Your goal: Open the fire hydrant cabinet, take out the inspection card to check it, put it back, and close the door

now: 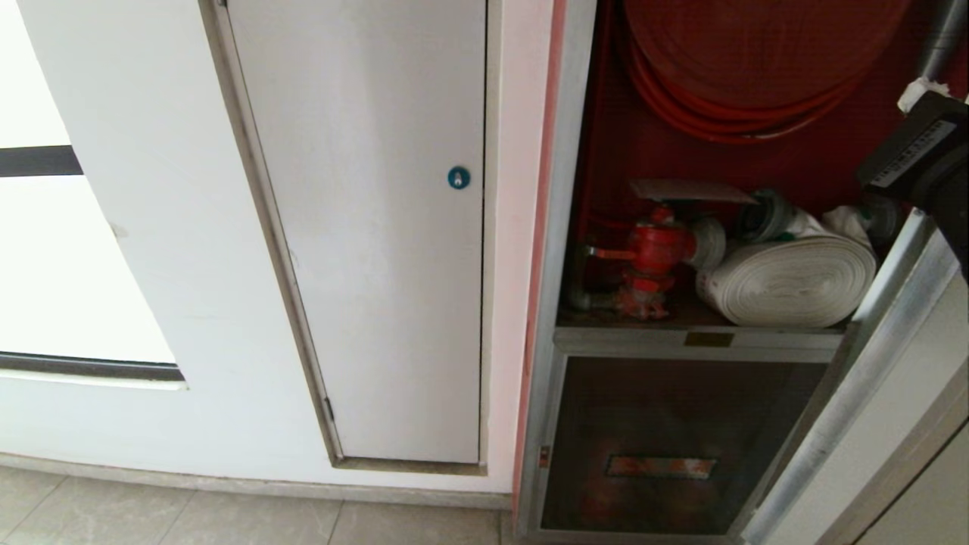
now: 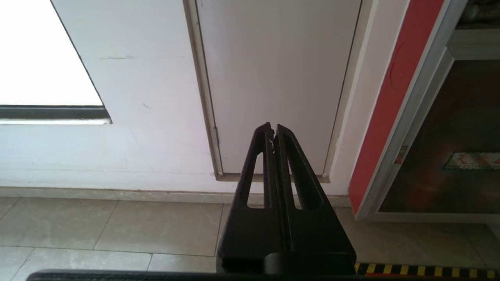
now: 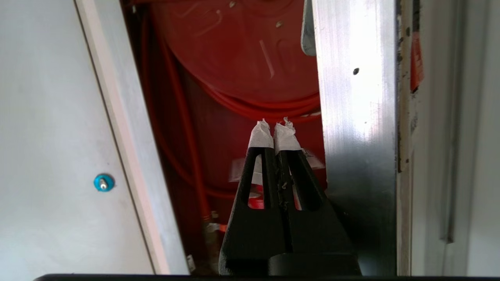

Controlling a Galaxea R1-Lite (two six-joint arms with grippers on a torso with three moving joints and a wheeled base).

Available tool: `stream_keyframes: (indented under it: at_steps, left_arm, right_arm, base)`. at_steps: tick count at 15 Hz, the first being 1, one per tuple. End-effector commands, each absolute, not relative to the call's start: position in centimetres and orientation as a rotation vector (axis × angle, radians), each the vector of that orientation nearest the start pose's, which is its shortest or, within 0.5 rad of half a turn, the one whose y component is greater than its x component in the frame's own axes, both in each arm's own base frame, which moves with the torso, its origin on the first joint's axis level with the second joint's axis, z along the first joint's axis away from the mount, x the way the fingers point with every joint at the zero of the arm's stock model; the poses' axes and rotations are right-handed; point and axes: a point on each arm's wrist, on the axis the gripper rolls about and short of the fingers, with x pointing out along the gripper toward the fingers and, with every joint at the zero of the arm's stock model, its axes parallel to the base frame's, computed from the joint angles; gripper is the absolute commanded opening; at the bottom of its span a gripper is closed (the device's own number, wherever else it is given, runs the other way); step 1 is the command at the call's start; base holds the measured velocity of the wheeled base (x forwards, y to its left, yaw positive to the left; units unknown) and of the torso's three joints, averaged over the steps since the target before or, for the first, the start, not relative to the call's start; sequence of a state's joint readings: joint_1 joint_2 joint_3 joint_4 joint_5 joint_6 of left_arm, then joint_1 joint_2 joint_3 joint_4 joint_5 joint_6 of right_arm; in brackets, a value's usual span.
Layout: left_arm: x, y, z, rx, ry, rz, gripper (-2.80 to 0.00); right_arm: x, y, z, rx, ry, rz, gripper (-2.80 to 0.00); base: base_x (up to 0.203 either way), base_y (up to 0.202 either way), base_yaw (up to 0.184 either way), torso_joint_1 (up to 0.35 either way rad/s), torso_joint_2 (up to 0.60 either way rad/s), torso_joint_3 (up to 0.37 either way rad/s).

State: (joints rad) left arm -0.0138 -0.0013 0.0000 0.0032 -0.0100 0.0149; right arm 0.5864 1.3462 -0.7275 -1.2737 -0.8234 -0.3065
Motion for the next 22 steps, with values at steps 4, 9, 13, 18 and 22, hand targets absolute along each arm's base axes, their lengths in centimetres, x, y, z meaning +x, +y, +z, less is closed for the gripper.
stream_keyframes:
  at_steps: [4,9,13,18,22]
  left_arm:
    - [-2.3,0.0,7.5,0.015,0.003,-0.024,-2.80]
    - [-2.3,0.0,7.5,0.015,0.003,-0.023,-2.80]
    - [-2.3,0.0,7.5,0.015,0.003,-0.025,-2.80]
    - [-2.3,0.0,7.5,0.015,0.003,-0.023,-2.80]
    - [-2.3,0.0,7.5,0.015,0.003,-0.025,-2.80]
  right_arm:
    - [13.9,6.9,31.1,0.140,-0.480,-0.320,-2.80]
    - [11.9,4.2,31.1,0.108,-0.486,-0.406,-2.80]
    - [9.9,1.8,31.4,0.073,-0.494,-0.527,-2.80]
    - [5.8,-0.6,31.0,0.014,-0.481,-0.693,-2.80]
    - [2.2,-1.5,29.9,-0.057,-0.396,-0.811,-2.80]
  base:
    - [0.000,0.000,0.000,0.000,0.00,0.000]
    - [0.000,0.000,0.000,0.000,0.00,0.000]
    - [0.000,0.000,0.000,0.000,0.00,0.000]
    - [0.000,0.000,0.000,0.000,0.00,0.000]
    - [0.000,0.000,0.000,0.000,0.00,0.000]
